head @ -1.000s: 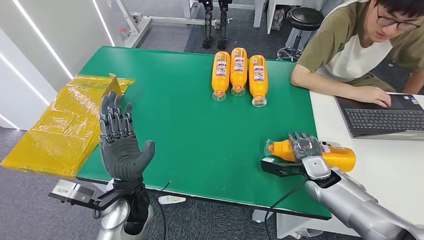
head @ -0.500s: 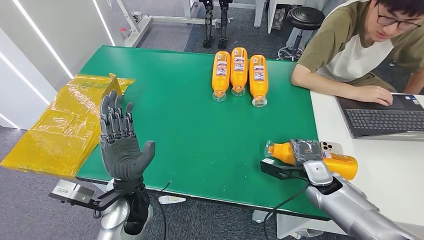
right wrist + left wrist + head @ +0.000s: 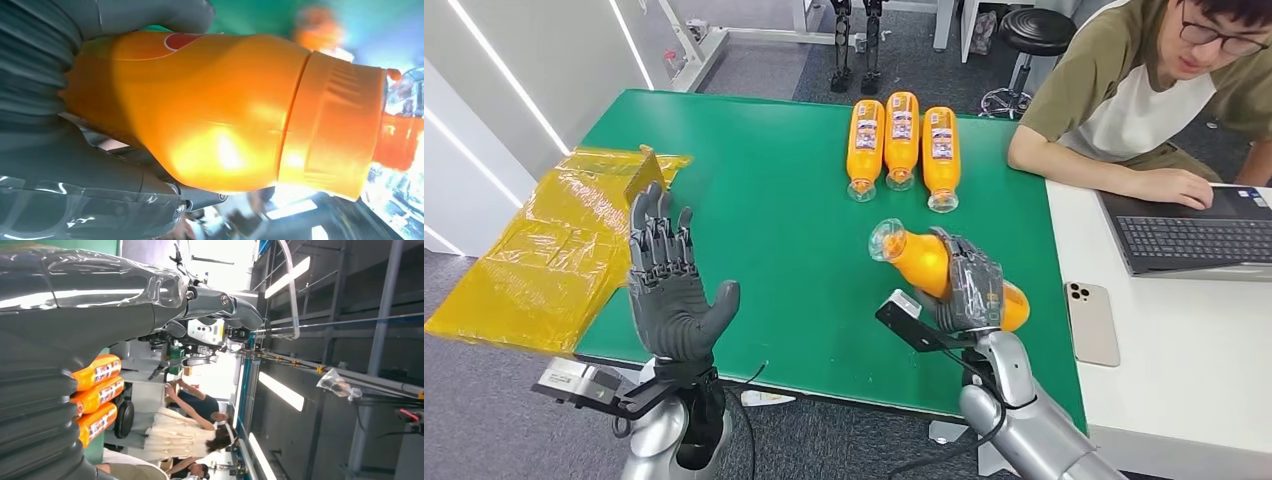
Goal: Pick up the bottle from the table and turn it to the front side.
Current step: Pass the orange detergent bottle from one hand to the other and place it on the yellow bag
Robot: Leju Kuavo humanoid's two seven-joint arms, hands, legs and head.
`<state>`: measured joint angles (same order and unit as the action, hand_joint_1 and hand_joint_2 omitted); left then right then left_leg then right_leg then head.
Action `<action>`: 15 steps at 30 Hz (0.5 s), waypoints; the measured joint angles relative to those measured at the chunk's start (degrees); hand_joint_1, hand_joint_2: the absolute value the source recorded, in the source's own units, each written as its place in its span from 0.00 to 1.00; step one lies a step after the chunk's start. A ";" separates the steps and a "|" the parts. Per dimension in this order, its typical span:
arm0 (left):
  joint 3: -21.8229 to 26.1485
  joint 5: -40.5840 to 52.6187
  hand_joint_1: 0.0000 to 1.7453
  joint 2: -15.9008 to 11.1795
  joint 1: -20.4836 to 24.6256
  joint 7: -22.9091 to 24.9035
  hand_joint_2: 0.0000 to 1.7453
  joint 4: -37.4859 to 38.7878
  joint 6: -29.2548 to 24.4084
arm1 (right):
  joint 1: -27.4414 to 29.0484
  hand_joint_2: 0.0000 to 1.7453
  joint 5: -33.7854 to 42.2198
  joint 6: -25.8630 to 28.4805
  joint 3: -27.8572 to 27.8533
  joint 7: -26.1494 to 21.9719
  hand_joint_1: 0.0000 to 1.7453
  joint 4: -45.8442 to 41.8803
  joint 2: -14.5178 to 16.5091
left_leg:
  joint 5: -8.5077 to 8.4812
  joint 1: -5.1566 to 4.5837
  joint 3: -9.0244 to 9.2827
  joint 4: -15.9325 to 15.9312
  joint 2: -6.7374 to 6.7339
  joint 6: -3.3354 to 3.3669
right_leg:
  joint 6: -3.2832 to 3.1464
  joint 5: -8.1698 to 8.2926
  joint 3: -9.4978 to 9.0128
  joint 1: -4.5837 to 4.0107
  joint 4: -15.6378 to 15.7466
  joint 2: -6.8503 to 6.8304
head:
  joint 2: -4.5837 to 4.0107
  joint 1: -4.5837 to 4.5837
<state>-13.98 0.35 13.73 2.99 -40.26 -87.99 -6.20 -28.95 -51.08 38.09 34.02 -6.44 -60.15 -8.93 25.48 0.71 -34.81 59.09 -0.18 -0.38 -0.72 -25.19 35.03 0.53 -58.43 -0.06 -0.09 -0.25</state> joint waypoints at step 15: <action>-4.33 -2.30 0.00 0.23 4.52 0.02 1.00 13.54 6.33 | 8.97 1.00 0.58 1.11 -21.24 -30.28 1.00 -6.62 16.67 | 0.02 -0.03 -0.22 0.00 -0.11 0.01 | -0.03 -0.01 0.24 0.01 0.02 0.07 | 0.00 -0.01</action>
<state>-18.32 -1.95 13.96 7.51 -40.24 -74.45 0.13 -19.98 -50.49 39.19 12.78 -36.72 -66.78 7.74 25.50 0.68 -35.03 59.09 -0.29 -0.37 -0.75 -25.20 35.28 0.54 -58.41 0.02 -0.09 -0.26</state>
